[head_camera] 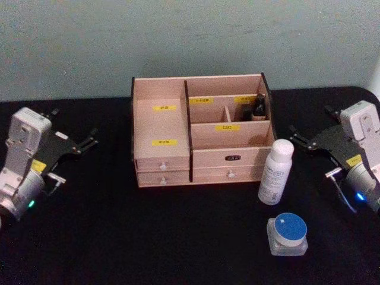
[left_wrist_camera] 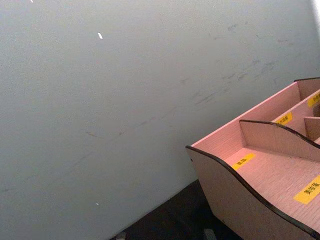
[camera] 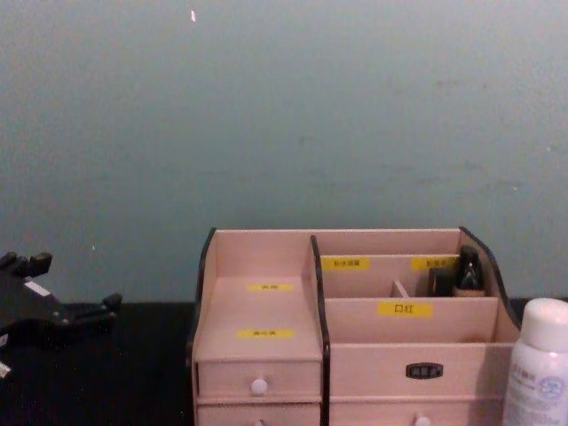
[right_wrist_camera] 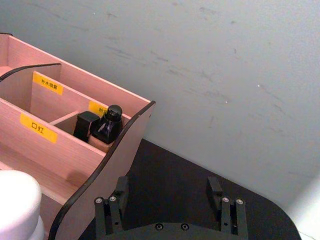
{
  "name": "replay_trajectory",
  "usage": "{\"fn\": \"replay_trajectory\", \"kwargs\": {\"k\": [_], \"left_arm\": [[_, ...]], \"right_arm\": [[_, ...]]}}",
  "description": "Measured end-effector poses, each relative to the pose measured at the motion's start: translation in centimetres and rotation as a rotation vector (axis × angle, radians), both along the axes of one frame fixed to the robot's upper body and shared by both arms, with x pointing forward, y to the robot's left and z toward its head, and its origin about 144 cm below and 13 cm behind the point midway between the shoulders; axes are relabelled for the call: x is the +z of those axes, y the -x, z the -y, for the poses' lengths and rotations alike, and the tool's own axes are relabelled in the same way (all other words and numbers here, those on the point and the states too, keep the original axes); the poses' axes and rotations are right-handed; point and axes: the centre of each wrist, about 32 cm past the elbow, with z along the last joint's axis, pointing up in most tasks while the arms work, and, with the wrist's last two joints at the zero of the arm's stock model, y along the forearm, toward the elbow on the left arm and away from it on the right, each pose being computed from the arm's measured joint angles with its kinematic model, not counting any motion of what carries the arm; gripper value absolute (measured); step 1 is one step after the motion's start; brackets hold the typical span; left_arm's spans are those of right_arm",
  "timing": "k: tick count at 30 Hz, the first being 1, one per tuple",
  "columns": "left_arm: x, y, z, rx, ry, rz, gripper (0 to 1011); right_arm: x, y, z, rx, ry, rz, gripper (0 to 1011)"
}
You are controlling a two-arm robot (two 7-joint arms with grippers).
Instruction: Pick up the facial cleanser and watermelon frost from the table and place them into the tiered storage box.
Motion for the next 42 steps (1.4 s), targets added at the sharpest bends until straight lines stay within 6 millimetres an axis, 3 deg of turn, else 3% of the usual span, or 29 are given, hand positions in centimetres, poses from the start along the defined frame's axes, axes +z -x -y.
{"fn": "replay_trajectory", "kwargs": {"k": [42], "left_arm": [[0.00, 0.00, 0.00, 0.000, 0.000, 0.000, 1001]], "right_arm": [[0.00, 0.00, 0.00, 0.000, 0.000, 0.000, 1000]]}}
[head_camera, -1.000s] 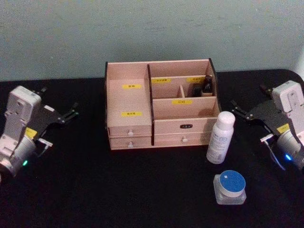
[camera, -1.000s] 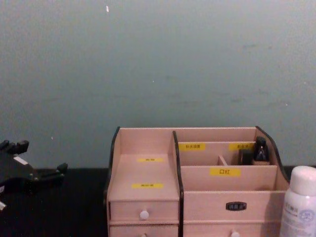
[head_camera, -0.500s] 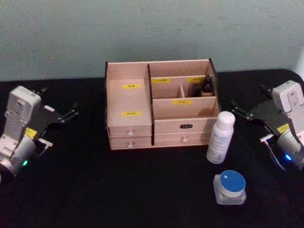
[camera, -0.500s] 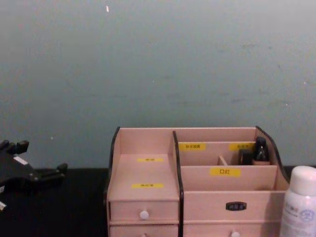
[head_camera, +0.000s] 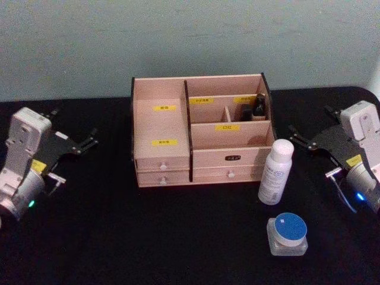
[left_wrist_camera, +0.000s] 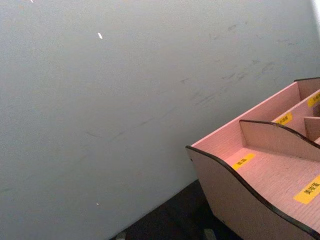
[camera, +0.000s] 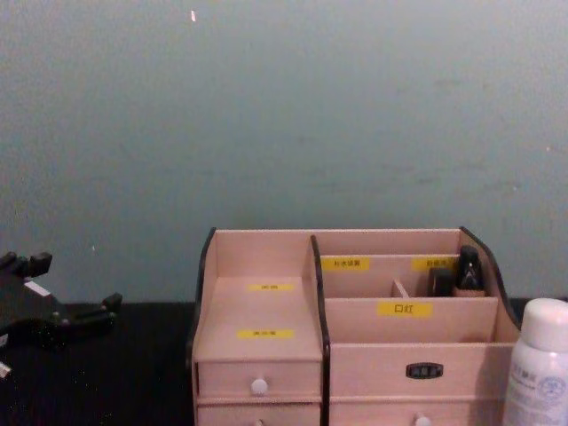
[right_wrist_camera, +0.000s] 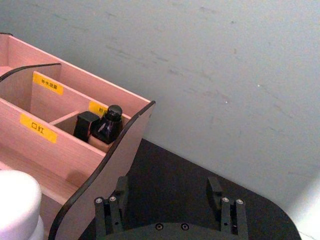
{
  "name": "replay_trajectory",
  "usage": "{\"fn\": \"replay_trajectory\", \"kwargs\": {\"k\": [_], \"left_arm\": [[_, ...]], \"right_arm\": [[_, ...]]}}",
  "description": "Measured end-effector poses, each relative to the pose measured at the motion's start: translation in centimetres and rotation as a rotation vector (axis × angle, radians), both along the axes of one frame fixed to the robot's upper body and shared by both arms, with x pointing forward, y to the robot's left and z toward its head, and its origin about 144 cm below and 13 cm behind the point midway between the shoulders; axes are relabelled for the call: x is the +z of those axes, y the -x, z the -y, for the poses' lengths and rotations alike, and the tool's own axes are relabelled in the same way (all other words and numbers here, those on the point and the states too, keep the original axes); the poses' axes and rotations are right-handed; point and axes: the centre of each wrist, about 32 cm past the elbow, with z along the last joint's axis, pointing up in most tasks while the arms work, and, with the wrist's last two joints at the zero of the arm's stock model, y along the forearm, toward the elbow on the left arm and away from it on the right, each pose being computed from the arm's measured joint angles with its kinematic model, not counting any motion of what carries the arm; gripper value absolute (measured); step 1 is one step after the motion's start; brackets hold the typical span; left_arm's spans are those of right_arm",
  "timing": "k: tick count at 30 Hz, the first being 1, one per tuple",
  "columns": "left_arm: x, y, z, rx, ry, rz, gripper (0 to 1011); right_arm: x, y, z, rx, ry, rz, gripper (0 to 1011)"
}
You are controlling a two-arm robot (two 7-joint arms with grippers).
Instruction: Pick up the facial cleanser and watermelon frost from the table and place them into the tiered storage box.
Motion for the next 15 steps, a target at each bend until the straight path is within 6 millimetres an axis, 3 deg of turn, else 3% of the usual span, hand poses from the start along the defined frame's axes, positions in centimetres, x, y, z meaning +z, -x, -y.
{"fn": "replay_trajectory", "kwargs": {"k": [15], "left_arm": [[0.00, 0.00, 0.00, 0.000, 0.000, 0.000, 1001]], "right_arm": [[0.00, 0.00, 0.00, 0.000, 0.000, 0.000, 1000]]}}
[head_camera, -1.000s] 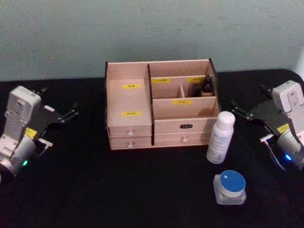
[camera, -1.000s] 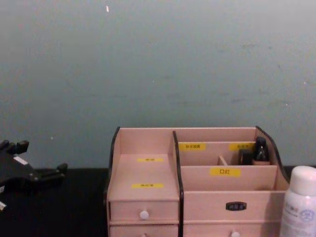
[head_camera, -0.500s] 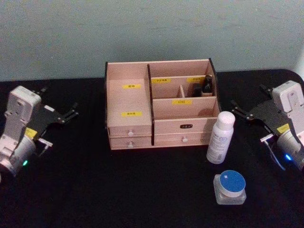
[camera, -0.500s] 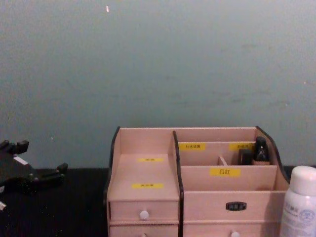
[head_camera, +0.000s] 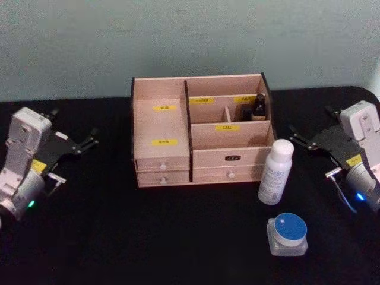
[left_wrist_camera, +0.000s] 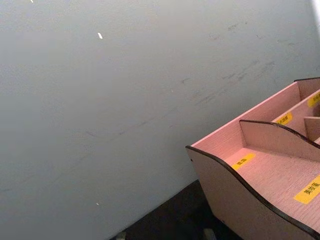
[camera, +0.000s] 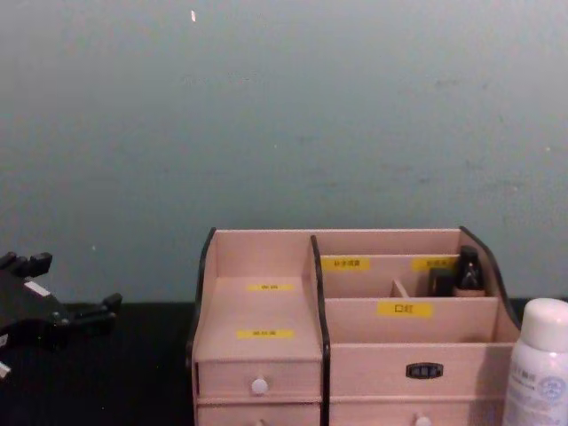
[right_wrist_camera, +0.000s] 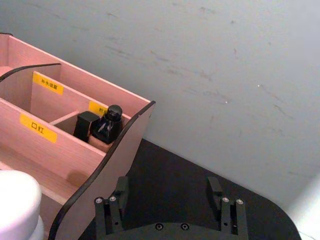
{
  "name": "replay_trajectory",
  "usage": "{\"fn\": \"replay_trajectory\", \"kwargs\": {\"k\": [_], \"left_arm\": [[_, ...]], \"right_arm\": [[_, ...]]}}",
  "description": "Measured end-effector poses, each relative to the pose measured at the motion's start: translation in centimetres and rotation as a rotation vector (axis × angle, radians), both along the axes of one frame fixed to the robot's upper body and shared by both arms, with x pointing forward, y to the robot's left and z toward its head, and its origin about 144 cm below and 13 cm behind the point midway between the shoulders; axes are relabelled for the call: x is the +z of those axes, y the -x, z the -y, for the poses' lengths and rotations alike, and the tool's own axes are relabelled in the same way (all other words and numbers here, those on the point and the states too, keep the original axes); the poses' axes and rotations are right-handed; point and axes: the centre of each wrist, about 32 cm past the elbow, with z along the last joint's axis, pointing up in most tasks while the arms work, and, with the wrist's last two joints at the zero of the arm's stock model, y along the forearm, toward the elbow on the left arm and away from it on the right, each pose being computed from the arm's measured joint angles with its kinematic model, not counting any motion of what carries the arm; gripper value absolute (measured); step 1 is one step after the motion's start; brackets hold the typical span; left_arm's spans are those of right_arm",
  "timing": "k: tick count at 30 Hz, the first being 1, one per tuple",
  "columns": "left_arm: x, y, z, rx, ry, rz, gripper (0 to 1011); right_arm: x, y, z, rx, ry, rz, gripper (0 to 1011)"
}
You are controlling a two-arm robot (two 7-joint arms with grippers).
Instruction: Pick up the facial cleanser and watermelon frost from the table and place them into the tiered storage box.
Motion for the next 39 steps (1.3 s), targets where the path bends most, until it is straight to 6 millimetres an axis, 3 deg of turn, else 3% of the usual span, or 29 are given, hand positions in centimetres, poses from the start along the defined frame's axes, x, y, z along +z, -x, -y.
{"fn": "replay_trajectory", "kwargs": {"k": [17, 39], "left_arm": [[0.0, 0.0, 0.0, 0.000, 0.000, 0.000, 1001], [0.0, 0.0, 0.0, 0.000, 0.000, 0.000, 1001]], "right_arm": [[0.3, 0.6, 0.4, 0.001, -0.007, -0.005, 1000], [3.1, 9.2, 2.4, 0.063, -0.035, -0.175, 1000]]}}
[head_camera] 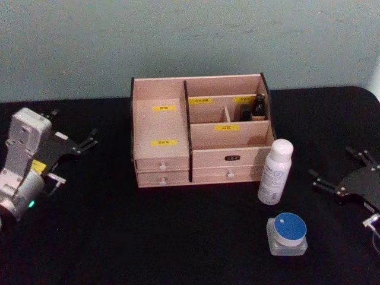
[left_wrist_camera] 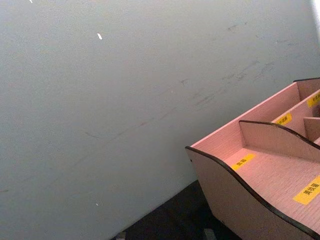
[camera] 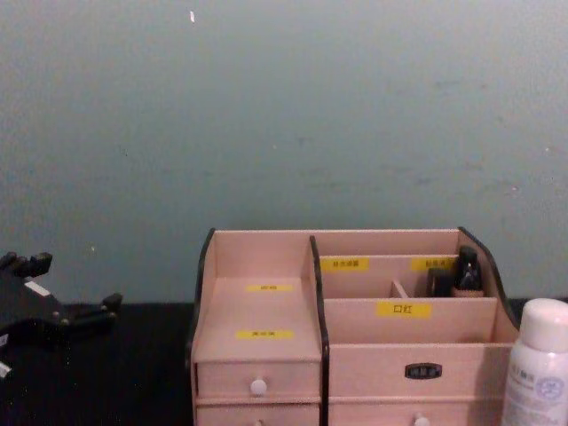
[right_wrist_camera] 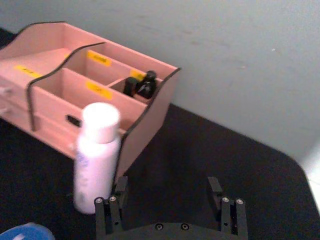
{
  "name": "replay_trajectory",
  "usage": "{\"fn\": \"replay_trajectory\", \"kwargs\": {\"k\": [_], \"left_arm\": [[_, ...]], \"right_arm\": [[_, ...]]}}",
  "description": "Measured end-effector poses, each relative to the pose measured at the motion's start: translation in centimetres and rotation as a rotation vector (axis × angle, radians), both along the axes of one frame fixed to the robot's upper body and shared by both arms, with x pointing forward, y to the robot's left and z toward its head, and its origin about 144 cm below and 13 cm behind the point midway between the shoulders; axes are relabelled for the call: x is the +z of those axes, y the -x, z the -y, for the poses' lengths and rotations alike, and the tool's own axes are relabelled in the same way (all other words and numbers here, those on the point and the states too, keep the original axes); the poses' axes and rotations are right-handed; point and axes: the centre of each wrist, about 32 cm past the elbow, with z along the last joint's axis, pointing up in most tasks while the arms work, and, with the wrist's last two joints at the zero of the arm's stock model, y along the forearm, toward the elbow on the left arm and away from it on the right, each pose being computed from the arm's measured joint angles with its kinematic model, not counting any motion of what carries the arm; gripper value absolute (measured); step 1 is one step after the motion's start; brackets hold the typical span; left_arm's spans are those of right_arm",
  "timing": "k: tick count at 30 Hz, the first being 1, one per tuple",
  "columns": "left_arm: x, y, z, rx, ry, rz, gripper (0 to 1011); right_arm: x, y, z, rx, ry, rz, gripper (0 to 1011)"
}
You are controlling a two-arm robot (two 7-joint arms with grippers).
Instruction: Pick up the facial cleanser and watermelon frost from the table and place them into the tiered storage box.
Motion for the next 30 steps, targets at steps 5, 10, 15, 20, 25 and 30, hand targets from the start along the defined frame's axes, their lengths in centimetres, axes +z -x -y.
{"fn": "replay_trajectory", "kwargs": {"k": [5, 10, 15, 20, 25, 30], "left_arm": [[0.0, 0.0, 0.0, 0.000, 0.000, 0.000, 1001], [0.0, 0.0, 0.0, 0.000, 0.000, 0.000, 1001], [0.0, 0.0, 0.0, 0.000, 0.000, 0.000, 1001], [0.0, 0.0, 0.0, 0.000, 0.000, 0.000, 1001], [0.0, 0.0, 0.0, 0.000, 0.000, 0.000, 1001], [0.0, 0.0, 0.0, 0.000, 0.000, 0.000, 1001]], "right_arm": [[0.8, 0.8, -0.1, 0.054, -0.024, -0.051, 1000], [1.2, 1.0, -0.5, 0.107, -0.077, -0.104, 1000], [0.9, 0.4, -1.3, 0.125, -0.118, -0.136, 1000], [0.4, -0.7, -2.3, 0.124, -0.152, -0.150, 1000], [-0.1, -1.5, -2.9, 0.117, -0.171, -0.161, 1000], [-0.5, -2.2, -3.2, 0.106, -0.189, -0.173, 1000]]}}
